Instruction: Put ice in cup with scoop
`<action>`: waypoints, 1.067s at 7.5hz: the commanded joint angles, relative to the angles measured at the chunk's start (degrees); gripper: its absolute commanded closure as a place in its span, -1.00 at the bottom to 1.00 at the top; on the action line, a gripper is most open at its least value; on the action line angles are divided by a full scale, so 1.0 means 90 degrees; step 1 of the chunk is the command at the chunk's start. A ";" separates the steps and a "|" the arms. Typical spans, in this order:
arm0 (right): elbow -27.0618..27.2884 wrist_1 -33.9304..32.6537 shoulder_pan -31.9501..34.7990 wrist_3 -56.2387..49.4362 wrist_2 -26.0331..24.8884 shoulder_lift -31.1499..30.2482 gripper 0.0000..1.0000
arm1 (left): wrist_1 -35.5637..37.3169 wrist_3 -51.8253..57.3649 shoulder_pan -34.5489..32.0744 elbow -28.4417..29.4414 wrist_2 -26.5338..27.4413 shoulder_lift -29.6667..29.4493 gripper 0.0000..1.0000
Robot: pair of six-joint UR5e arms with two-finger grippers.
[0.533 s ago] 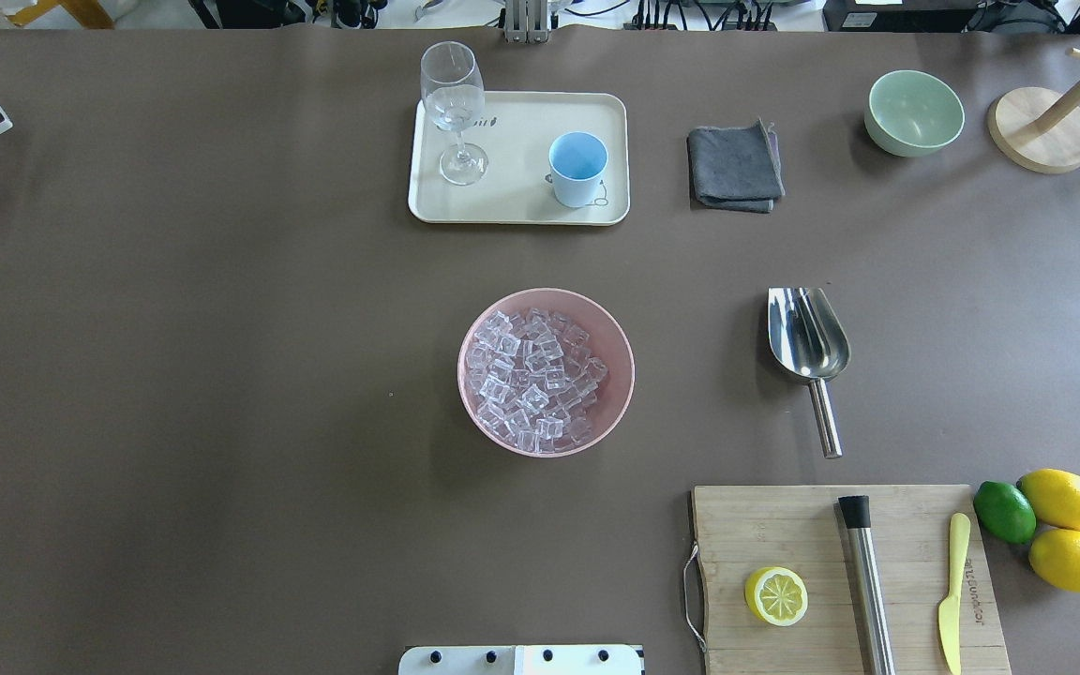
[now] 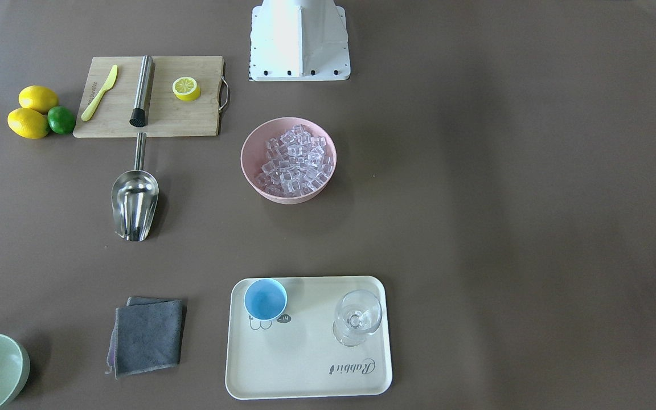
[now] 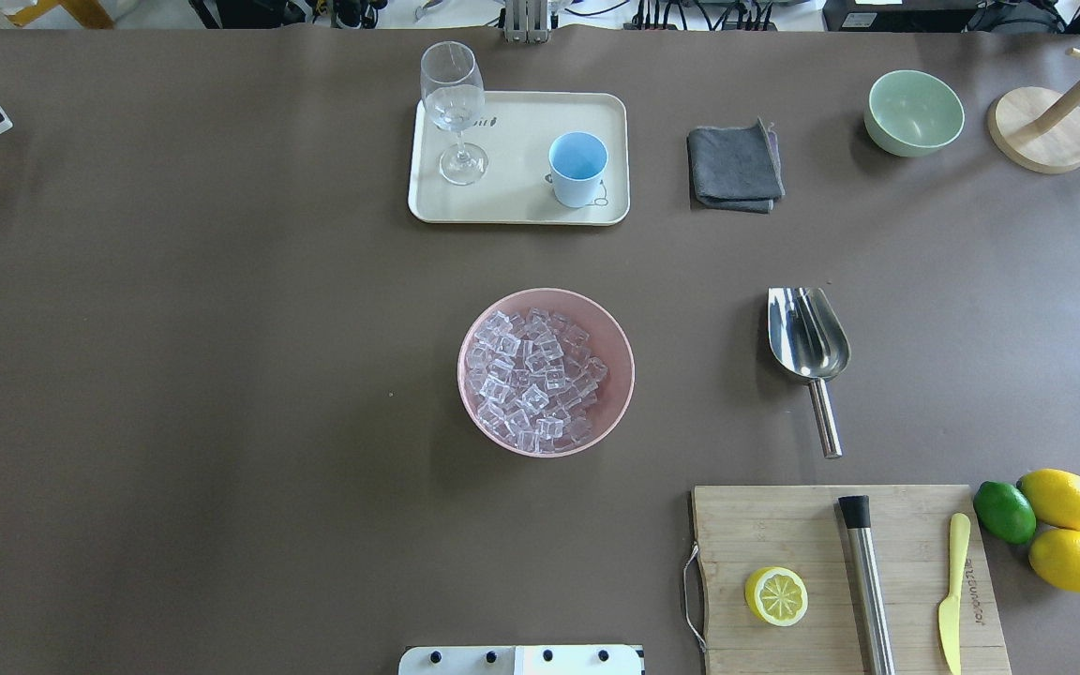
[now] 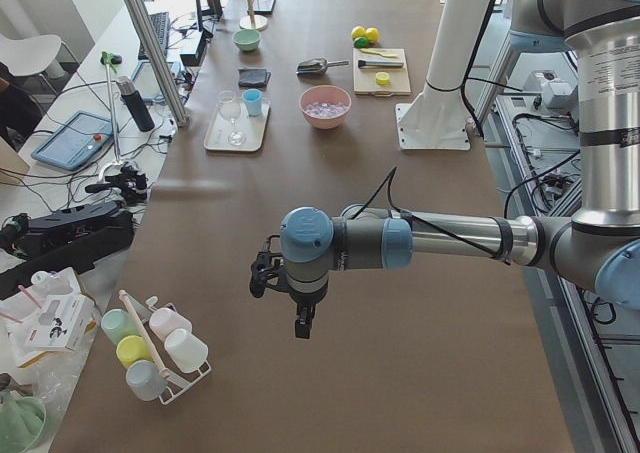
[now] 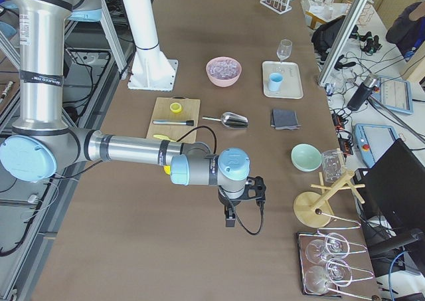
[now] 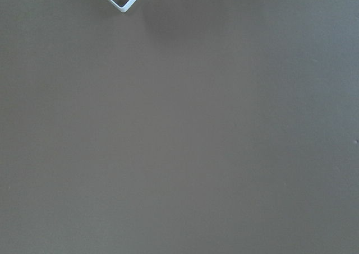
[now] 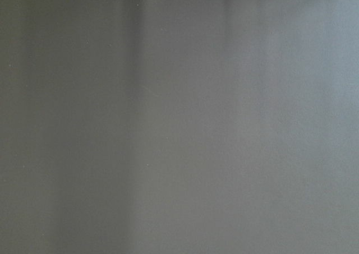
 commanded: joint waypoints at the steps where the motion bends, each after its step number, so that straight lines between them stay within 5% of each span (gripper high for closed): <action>1: -0.0004 0.0005 0.0009 -0.0006 0.0004 0.0004 -1.00 | 0.0341 0.0003 -0.0119 -0.0157 -0.0009 0.0192 -0.97; 8: 0.0531 0.0141 -0.0011 0.0110 0.0014 0.0033 -1.00 | 0.0530 -0.0007 -0.0129 -0.0274 -0.0009 0.0163 -0.97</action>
